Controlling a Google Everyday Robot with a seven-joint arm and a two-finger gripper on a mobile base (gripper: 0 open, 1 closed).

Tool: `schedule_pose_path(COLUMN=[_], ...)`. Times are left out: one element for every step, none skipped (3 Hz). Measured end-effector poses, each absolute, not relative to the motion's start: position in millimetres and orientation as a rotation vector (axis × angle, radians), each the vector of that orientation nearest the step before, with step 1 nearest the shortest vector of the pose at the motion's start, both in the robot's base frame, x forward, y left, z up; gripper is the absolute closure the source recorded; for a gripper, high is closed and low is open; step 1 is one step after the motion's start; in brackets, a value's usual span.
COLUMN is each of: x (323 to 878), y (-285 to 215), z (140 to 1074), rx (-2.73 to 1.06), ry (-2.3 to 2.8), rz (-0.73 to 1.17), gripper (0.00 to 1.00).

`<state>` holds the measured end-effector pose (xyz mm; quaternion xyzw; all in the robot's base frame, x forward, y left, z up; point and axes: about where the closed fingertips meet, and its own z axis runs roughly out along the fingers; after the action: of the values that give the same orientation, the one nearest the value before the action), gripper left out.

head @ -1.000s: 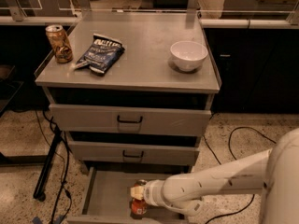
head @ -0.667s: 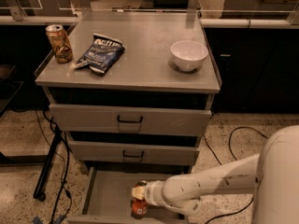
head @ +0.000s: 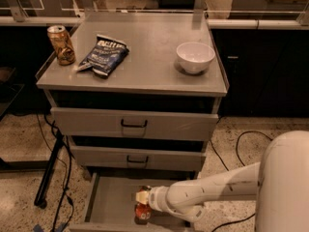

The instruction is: Place coke can into bottom drawer

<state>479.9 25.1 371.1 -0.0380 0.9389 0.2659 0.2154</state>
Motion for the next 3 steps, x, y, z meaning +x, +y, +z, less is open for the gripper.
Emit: schedule_pose_path(x=[505.3,521.5,519.6], y=[20.4,27.6,28.6], z=[348.3,306.7,303.1], rx=[-0.017,0.012,0.03], ry=[2.553,2.564,2.566], rz=[0.719,0.702,0.713], gripper=[1.0,1.0,1.0])
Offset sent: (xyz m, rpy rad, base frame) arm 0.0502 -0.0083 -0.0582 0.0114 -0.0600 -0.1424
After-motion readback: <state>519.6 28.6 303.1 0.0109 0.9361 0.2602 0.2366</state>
